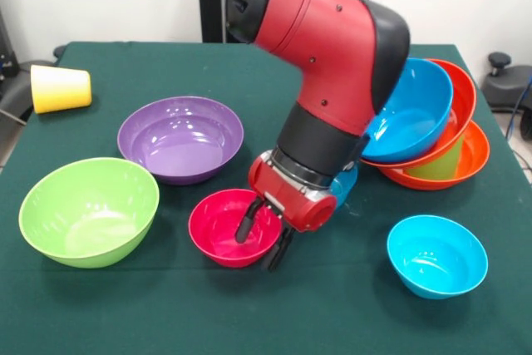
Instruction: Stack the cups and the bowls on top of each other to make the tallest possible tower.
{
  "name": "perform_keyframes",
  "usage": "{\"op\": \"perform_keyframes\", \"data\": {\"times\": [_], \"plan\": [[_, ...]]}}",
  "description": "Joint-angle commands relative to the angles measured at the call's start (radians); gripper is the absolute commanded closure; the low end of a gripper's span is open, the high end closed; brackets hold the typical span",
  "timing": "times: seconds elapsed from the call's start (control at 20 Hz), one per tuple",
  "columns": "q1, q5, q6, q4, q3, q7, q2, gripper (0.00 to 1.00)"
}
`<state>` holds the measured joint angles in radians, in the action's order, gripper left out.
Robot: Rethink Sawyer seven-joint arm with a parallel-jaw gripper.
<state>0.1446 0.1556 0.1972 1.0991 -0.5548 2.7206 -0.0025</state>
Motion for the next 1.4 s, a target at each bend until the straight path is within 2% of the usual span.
{"op": "perform_keyframes", "data": {"times": [0.05,0.95,1.4], "plan": [[-0.012,0.009,-0.031,-0.035,0.105,0.064,0.081,0.0],[-0.003,-0.003,-0.07,-0.022,0.094,0.064,0.082,0.0],[0.0,-0.004,-0.058,-0.019,0.091,0.062,0.077,0.0]]}}
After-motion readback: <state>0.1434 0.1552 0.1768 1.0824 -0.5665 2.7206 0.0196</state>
